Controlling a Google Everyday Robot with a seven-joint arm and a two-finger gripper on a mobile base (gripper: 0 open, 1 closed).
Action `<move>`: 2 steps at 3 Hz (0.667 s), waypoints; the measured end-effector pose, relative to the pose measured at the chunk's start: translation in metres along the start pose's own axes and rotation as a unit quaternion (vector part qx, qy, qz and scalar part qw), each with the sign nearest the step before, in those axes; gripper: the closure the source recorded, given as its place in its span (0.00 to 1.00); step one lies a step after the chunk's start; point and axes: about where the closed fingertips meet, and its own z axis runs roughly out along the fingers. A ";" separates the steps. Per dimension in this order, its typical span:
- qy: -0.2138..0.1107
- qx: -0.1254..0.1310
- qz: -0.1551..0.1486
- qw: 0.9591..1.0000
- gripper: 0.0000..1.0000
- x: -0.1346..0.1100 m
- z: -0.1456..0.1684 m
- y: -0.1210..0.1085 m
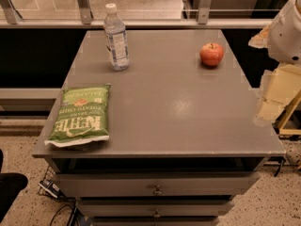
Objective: Move apple near green jalapeno chip bag
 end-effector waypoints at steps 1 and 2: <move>0.000 0.000 0.000 1.000 0.00 0.000 0.000 0.000; -0.006 0.029 0.035 0.999 0.00 0.007 0.001 -0.019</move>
Offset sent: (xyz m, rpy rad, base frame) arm 0.0478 -0.0367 0.0031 0.0583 -0.1197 -0.2148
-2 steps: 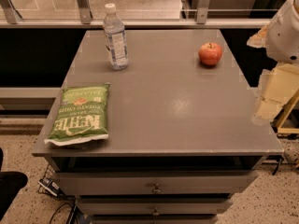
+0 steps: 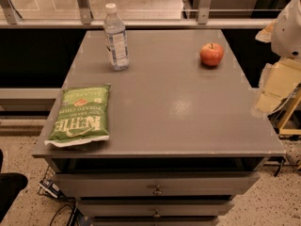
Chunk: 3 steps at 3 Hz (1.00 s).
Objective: Move apple near green jalapeno chip bag
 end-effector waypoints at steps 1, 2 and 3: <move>-0.036 0.047 0.056 0.997 0.00 0.010 0.010 -0.049; -0.106 0.080 0.102 0.986 0.00 0.016 0.040 -0.100; -0.243 0.098 0.167 0.951 0.00 -0.003 0.094 -0.154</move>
Offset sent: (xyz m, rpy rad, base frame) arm 0.2036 -0.0739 0.0003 0.4970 -0.4831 -0.2574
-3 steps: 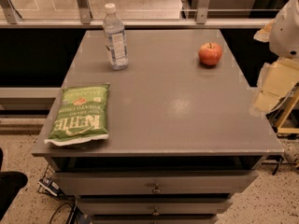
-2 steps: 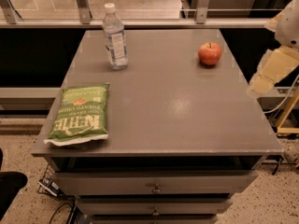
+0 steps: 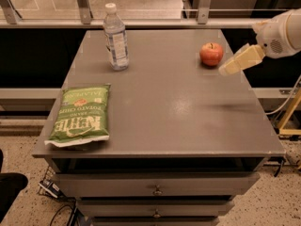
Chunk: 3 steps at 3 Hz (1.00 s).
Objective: Move apple near green jalapeno chip bag
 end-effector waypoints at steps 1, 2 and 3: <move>-0.086 0.019 0.046 0.995 0.00 -0.009 0.038 -0.022; -0.141 0.029 0.085 0.986 0.00 -0.012 0.074 -0.035; -0.166 0.032 0.108 0.980 0.00 -0.011 0.107 -0.046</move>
Offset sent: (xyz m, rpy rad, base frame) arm 0.1193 0.0175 -0.0447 0.4515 -0.2289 -0.1170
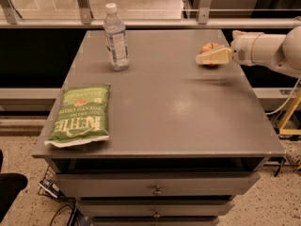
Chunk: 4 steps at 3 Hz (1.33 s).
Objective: Move apple near green jalapeno chip bag
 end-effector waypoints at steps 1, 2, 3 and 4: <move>-0.016 -0.003 0.016 1.000 0.00 0.007 0.018 -0.004; -0.026 -0.020 0.021 0.999 0.00 0.013 0.035 -0.003; -0.024 -0.037 0.025 0.999 0.18 0.024 0.045 0.004; -0.024 -0.038 0.025 0.999 0.41 0.023 0.047 0.006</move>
Offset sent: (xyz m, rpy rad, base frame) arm 0.0385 0.0160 -0.0334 0.0979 -0.0097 0.0665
